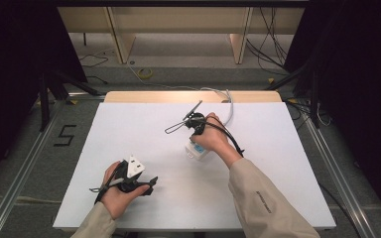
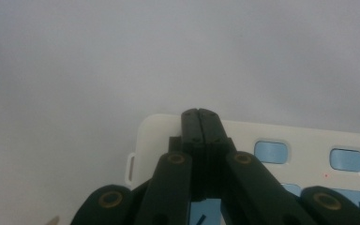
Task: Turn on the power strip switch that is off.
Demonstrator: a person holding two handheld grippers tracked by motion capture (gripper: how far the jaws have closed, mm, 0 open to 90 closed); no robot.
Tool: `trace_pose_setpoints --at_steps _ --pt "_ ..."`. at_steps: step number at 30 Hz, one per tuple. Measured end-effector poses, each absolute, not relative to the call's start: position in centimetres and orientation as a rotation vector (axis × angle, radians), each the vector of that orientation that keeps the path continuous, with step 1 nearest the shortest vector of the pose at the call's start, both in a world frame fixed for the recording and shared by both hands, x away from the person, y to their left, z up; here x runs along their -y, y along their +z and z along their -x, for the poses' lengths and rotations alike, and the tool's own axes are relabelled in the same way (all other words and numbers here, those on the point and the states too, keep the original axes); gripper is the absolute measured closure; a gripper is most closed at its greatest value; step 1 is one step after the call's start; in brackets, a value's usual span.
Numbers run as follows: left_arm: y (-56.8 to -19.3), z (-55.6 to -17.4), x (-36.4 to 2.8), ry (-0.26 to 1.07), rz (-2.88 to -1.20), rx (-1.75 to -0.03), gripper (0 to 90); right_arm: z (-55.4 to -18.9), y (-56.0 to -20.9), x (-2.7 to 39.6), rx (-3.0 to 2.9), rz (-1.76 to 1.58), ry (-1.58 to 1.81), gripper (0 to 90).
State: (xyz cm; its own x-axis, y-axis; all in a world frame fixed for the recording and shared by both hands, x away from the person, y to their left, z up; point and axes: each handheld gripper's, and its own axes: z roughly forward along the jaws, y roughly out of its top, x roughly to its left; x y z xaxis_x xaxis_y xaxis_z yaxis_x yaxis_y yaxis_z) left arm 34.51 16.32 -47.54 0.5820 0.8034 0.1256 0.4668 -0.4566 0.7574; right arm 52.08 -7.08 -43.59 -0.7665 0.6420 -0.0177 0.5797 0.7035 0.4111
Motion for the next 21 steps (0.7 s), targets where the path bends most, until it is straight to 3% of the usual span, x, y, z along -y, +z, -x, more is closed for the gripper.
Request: trace_pose_setpoints --at_steps 21 --pt "-47.50 -34.46 -16.25 0.630 -2.121 -1.001 20.4 -52.11 -43.70 7.05 -2.744 -1.017 0.567 90.0"
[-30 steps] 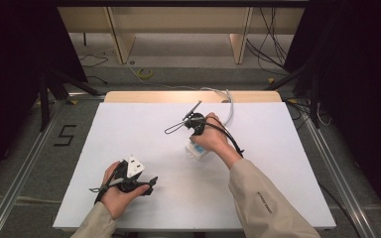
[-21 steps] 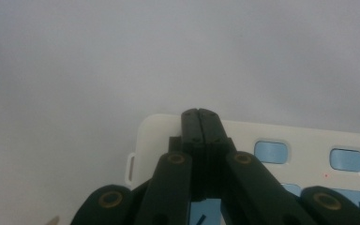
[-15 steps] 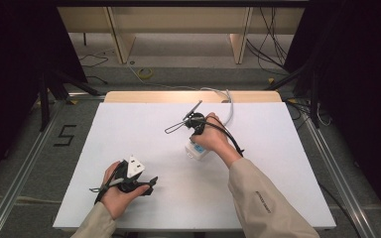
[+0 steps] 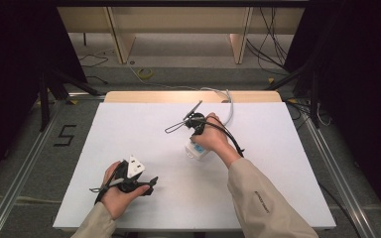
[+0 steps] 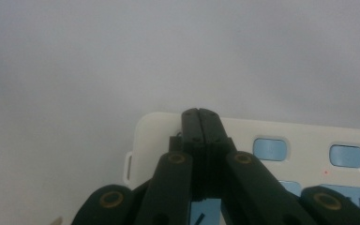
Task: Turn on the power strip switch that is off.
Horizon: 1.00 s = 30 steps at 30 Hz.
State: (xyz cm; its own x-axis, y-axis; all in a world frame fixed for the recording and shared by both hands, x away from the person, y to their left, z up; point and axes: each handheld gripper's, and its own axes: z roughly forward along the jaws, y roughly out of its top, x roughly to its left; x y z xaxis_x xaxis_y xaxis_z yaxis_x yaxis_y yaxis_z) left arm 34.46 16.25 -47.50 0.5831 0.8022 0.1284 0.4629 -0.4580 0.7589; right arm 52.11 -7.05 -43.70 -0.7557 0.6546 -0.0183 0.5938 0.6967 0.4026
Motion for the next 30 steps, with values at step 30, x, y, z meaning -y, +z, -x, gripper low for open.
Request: trace_pose_setpoints --at_steps 30 --pt "-47.58 -34.54 -16.29 0.622 -2.123 -1.007 20.4 -51.84 -42.99 7.41 -2.725 -0.952 0.567 90.0"
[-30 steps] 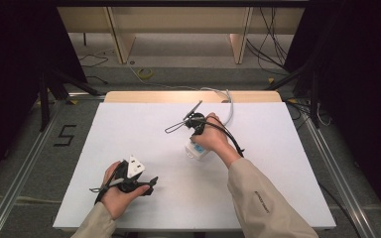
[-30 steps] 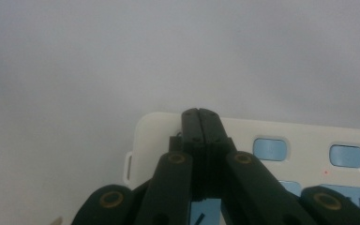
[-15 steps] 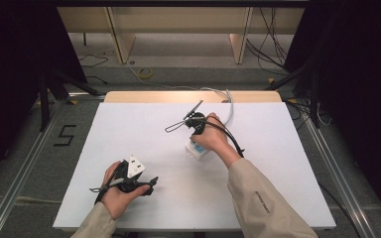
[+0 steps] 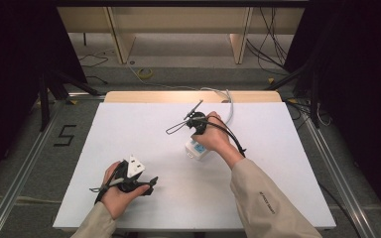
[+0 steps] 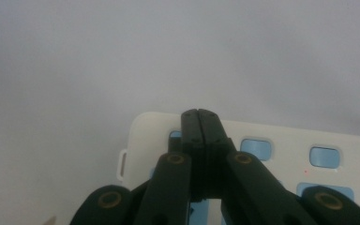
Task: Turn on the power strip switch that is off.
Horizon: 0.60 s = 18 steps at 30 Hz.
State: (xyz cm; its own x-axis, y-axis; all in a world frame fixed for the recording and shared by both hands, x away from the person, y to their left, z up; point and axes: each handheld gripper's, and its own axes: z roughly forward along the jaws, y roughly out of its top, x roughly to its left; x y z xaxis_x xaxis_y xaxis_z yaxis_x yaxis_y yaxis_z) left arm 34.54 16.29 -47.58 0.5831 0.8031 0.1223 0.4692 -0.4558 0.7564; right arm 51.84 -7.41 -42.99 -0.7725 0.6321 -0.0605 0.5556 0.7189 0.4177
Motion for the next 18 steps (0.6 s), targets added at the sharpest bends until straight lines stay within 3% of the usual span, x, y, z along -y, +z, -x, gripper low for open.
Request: trace_pose_setpoints --at_steps 18 --pt "-47.6 -34.5 -16.2 0.624 -2.118 -1.012 20.4 -50.9 -42.0 9.7 -2.700 -0.967 0.655 83.0"
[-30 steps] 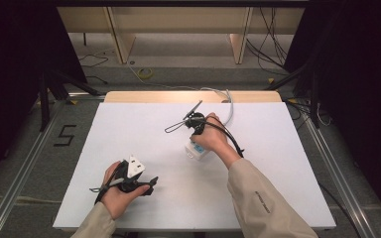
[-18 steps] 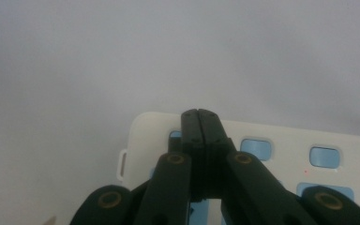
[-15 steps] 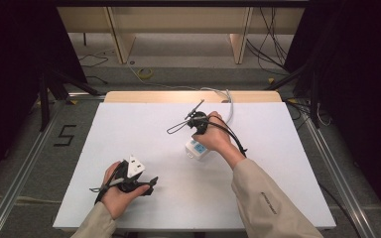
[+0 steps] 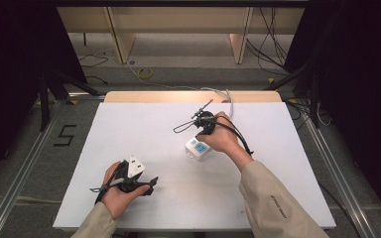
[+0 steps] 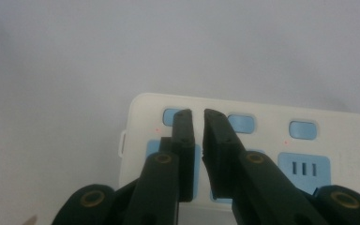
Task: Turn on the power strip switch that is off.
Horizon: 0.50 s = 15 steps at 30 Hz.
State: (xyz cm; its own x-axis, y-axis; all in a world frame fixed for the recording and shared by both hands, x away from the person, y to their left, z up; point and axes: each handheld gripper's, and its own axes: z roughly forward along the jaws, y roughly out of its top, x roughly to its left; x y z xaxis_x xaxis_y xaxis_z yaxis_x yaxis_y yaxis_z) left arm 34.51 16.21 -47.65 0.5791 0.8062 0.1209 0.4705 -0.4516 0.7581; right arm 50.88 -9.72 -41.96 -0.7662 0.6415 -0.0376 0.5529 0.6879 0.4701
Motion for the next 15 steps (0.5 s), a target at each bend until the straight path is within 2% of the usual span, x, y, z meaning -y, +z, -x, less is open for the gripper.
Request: trace_pose_setpoints --at_steps 15 --pt "-47.6 -34.5 -16.3 0.626 -2.121 -1.013 20.4 -49.0 -41.7 13.7 -2.650 -1.002 0.727 74.2"
